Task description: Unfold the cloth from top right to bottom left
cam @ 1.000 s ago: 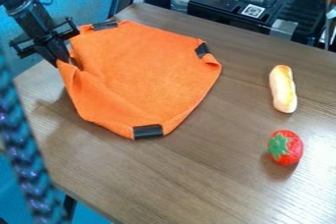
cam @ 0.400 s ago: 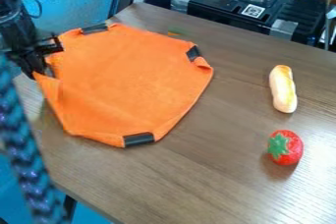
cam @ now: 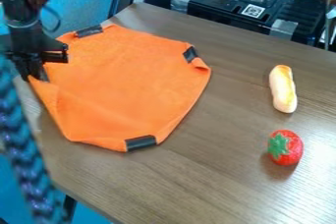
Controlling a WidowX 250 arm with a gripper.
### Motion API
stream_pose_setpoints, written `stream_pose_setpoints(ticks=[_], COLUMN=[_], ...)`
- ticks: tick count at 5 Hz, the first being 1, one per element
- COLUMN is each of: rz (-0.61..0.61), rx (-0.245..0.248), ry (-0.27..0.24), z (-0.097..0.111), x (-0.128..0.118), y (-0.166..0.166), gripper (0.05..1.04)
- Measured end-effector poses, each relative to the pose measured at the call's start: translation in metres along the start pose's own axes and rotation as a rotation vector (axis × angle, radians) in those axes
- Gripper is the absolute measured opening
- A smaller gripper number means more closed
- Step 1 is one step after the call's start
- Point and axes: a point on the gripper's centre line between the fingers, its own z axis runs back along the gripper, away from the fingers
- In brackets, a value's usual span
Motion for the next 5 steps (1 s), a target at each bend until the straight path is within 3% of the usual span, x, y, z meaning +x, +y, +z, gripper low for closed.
stream_pose_setpoints(ticks=[1, 2, 3, 4, 5], rz=[-0.012, -0.004, -0.008, -0.032, -0.087], rx=[0.068, 0.081, 0.046, 0.007, -0.056], ry=[-0.008, 0.044, 0.081, 0.081, 0.097], z=[-0.001, 0.001, 0.015, 0.039, 0.065], x=[-0.005, -0.011, -0.009, -0.004, 0.001], y=[-0.002, 0.0, 0.002, 0.007, 0.013], gripper=[0.065, 0.2, 0.44, 0.741, 0.979])
